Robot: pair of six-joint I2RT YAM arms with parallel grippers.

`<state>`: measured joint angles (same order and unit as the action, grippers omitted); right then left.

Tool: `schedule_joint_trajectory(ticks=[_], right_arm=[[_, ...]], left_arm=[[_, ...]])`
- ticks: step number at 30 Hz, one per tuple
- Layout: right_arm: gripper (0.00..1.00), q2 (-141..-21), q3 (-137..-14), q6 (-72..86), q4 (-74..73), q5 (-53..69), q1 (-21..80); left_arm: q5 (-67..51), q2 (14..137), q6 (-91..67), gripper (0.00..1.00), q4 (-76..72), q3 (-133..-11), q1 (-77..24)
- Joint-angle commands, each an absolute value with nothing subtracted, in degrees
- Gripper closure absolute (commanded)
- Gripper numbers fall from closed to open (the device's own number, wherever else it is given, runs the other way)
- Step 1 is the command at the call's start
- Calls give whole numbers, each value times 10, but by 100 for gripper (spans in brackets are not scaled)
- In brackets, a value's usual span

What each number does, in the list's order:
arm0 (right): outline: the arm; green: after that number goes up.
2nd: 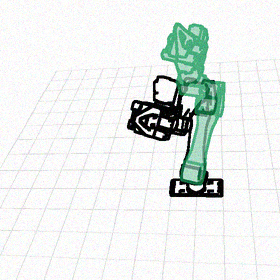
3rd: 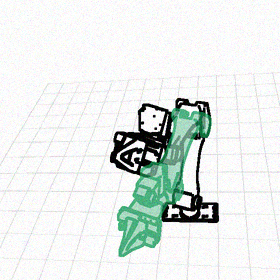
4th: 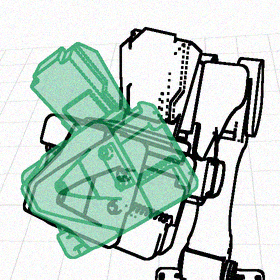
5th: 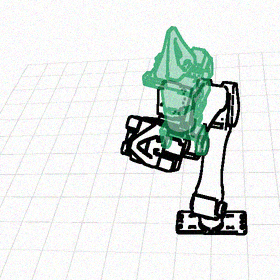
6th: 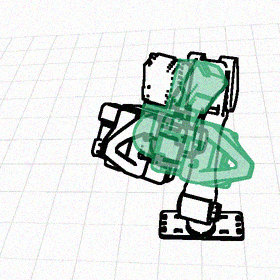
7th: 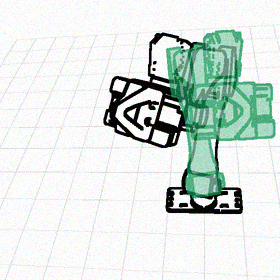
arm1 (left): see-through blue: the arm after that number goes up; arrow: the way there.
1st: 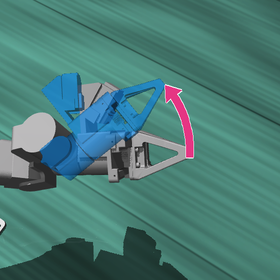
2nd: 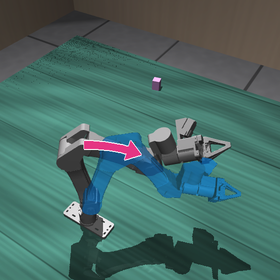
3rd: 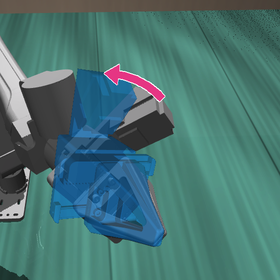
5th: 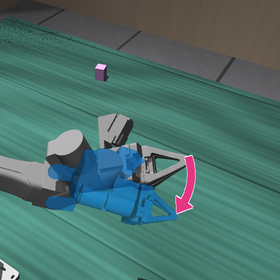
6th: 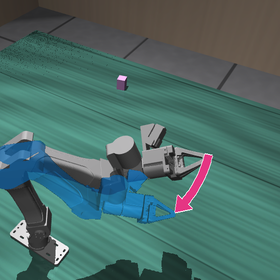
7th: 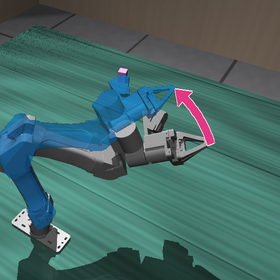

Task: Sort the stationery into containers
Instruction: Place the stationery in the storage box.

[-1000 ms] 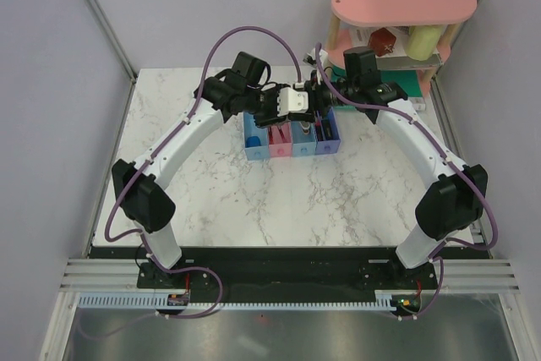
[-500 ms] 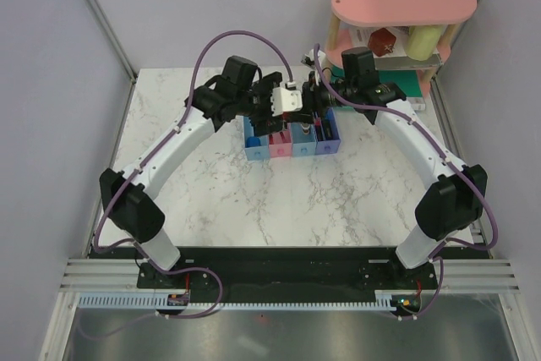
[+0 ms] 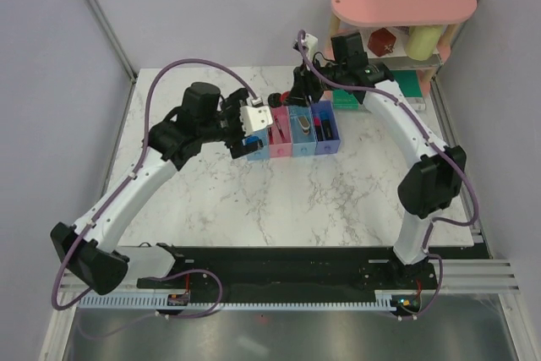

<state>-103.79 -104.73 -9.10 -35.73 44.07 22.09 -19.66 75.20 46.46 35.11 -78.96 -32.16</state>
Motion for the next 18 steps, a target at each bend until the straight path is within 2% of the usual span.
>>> schedule_joint_trajectory(ticks=[1,8,12,18], right_arm=[[82,-1121,-1165,-162,-448,380,230],[79,-1218,-1287,-248,-504,310,261],[80,-1273,-1338,-297,-528,287,283],[79,-1313,-1383,-331,-512,251,318]], left_arm=[[-177,664,361,0,324,-718,-302],[-139,570,228,0,280,-620,-240],[-170,573,173,0,267,-617,-148],[-205,598,152,0,258,-626,-68]])
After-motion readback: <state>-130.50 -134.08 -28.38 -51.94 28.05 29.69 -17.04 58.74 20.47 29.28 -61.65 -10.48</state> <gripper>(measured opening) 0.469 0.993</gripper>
